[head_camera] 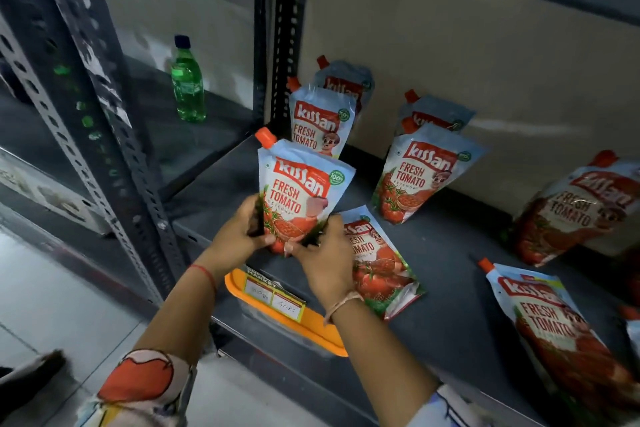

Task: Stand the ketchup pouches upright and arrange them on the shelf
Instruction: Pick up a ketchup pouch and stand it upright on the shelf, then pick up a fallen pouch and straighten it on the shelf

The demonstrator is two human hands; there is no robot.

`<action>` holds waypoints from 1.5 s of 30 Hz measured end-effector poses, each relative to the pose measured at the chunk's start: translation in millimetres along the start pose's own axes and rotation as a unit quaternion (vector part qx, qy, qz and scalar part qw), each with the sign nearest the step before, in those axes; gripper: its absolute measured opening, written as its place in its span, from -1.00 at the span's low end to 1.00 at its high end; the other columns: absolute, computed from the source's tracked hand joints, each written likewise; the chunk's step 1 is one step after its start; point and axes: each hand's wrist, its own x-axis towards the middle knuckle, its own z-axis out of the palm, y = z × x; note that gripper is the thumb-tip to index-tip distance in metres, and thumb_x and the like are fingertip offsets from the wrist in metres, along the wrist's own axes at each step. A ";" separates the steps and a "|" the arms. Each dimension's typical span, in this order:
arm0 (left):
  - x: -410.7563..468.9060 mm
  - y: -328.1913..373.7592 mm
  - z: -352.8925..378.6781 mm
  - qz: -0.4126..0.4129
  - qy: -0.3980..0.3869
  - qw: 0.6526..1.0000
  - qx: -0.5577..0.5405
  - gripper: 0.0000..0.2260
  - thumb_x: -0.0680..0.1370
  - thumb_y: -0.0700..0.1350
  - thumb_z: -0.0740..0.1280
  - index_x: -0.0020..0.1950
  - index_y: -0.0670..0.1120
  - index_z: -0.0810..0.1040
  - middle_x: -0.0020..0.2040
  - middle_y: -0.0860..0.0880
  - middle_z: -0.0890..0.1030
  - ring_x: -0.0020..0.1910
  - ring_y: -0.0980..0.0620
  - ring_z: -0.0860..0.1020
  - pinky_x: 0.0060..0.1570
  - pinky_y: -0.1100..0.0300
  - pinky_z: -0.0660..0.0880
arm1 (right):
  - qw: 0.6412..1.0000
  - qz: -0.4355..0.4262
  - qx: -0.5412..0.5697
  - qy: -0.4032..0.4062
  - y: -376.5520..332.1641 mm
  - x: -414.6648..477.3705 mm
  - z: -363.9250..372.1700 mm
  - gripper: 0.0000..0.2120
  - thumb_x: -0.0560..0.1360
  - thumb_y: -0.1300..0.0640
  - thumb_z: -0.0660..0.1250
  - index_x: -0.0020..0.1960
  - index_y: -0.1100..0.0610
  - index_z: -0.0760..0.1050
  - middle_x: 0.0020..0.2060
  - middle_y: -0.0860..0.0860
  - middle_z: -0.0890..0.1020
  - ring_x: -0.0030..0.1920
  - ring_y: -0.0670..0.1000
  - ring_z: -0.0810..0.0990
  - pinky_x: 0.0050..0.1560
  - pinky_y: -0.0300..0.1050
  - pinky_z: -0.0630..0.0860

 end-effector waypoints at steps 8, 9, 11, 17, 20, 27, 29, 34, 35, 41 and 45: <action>-72.9 18.6 49.9 -0.090 0.178 0.971 -0.133 -0.82 0.40 -0.27 0.39 -0.03 -0.28 0.54 -0.23 -0.13 0.61 -0.28 -0.03 0.59 -0.27 0.31 0.53 | 0.974 0.056 -0.208 0.068 19.6 -1.1 -122.5 -0.71 0.46 0.03 0.30 -0.10 0.30 0.54 -0.04 0.22 0.62 0.01 0.18 0.56 0.01 -0.01 0.44; -77.1 22.2 68.5 -0.126 0.116 0.970 -0.170 -0.89 0.41 -0.24 0.39 -0.12 -0.26 0.56 -0.24 -0.13 0.62 -0.31 -0.01 0.62 -0.27 0.30 0.57 | 0.970 0.119 -0.214 0.002 27.8 5.8 -131.6 -0.62 0.47 -0.03 0.27 -0.15 0.33 0.53 -0.08 0.26 0.63 -0.01 0.22 0.58 -0.01 0.02 0.45; -77.3 32.8 104.0 -0.182 0.020 0.965 -0.187 -0.78 0.43 -0.08 0.38 -0.23 -0.25 0.57 -0.28 -0.13 0.63 -0.32 0.02 0.64 -0.18 0.21 0.61 | 0.966 0.180 -0.155 -0.100 36.2 11.1 -136.0 -0.58 0.48 -0.08 0.25 -0.25 0.29 0.53 -0.14 0.30 0.65 -0.09 0.22 0.62 0.04 0.08 0.50; -84.2 47.8 141.1 -0.197 0.032 0.976 -0.089 -0.68 0.32 0.10 0.47 -0.48 -0.08 0.52 -0.52 0.05 0.60 -0.44 0.03 0.61 -0.19 0.02 0.64 | 0.962 0.207 0.015 -0.179 39.7 -21.2 -144.9 -0.88 0.46 0.06 0.32 -0.12 0.11 0.53 -0.27 0.04 0.67 -0.34 -0.04 0.64 -0.41 -0.20 0.54; -103.7 43.9 144.1 -0.202 0.003 0.976 -0.081 -0.60 0.19 0.15 0.49 -0.32 -0.19 0.57 -0.28 -0.18 0.70 -0.27 -0.14 0.66 -0.10 -0.07 0.60 | 0.959 0.197 0.089 -0.184 44.2 -52.5 -157.8 -0.75 0.32 0.04 0.40 -0.04 0.10 0.54 -0.25 -0.02 0.73 -0.23 -0.03 0.69 -0.32 -0.21 0.57; -83.0 50.4 119.6 -0.071 -0.015 0.996 0.044 -0.62 0.21 -0.03 0.43 -0.04 -0.16 0.53 -0.08 -0.14 0.67 -0.09 -0.08 0.62 -0.04 0.01 0.57 | 0.982 0.031 0.175 -0.068 36.8 -70.7 -143.1 -0.56 0.30 0.38 0.44 0.05 0.01 0.43 -0.09 -0.21 0.70 -0.02 -0.12 0.64 -0.17 -0.31 0.56; -59.4 45.7 111.0 -0.040 0.004 0.998 0.042 -0.61 0.25 -0.15 0.42 0.06 -0.11 0.48 0.05 -0.13 0.64 0.05 -0.08 0.58 0.12 -0.08 0.51 | 0.989 -0.007 0.146 -0.018 41.0 -60.4 -119.2 -0.53 0.30 0.48 0.40 0.00 0.01 0.40 -0.14 -0.26 0.68 -0.06 -0.18 0.63 -0.16 -0.30 0.56; -28.3 19.9 105.9 -0.004 0.049 0.995 0.088 -0.61 0.41 -0.37 0.30 0.24 -0.22 0.41 0.20 -0.19 0.57 0.22 -0.12 0.48 0.19 0.10 0.38 | 0.994 -0.015 0.090 0.064 56.5 -42.2 -76.2 -0.50 0.31 0.38 0.42 0.15 0.09 0.33 -0.04 0.06 0.65 -0.06 -0.09 0.63 -0.16 -0.31 0.55; -30.6 15.0 107.2 0.001 0.059 0.995 0.079 -0.62 0.44 -0.36 0.28 0.26 -0.21 0.41 0.21 -0.18 0.56 0.24 -0.11 0.48 0.18 0.12 0.38 | 0.994 -0.013 0.089 0.062 57.7 -41.7 -73.9 -0.49 0.32 0.37 0.41 0.15 0.03 0.32 -0.02 0.07 0.64 -0.04 -0.09 0.63 -0.15 -0.33 0.54; -71.1 7.4 135.0 0.051 0.242 0.967 0.065 -0.70 0.48 -0.26 0.29 0.21 -0.19 0.46 0.07 -0.09 0.57 0.07 -0.03 0.51 0.00 0.32 0.40 | 0.994 -0.022 0.047 0.101 56.1 -83.9 -84.6 -0.27 0.30 0.22 0.47 0.19 -0.29 0.13 0.32 -0.03 0.33 0.37 -0.07 0.30 0.35 -0.16 0.33; -111.2 14.5 170.2 0.111 0.224 0.965 0.075 -0.67 0.40 0.00 0.27 0.08 -0.16 0.50 -0.07 -0.04 0.50 -0.06 0.14 0.48 -0.04 0.32 0.42 | 0.958 -0.082 -0.057 0.267 52.0 -126.0 -162.1 -0.39 0.32 -0.17 0.32 0.28 -0.35 0.11 0.43 0.14 0.21 0.44 0.04 0.17 0.43 -0.16 0.13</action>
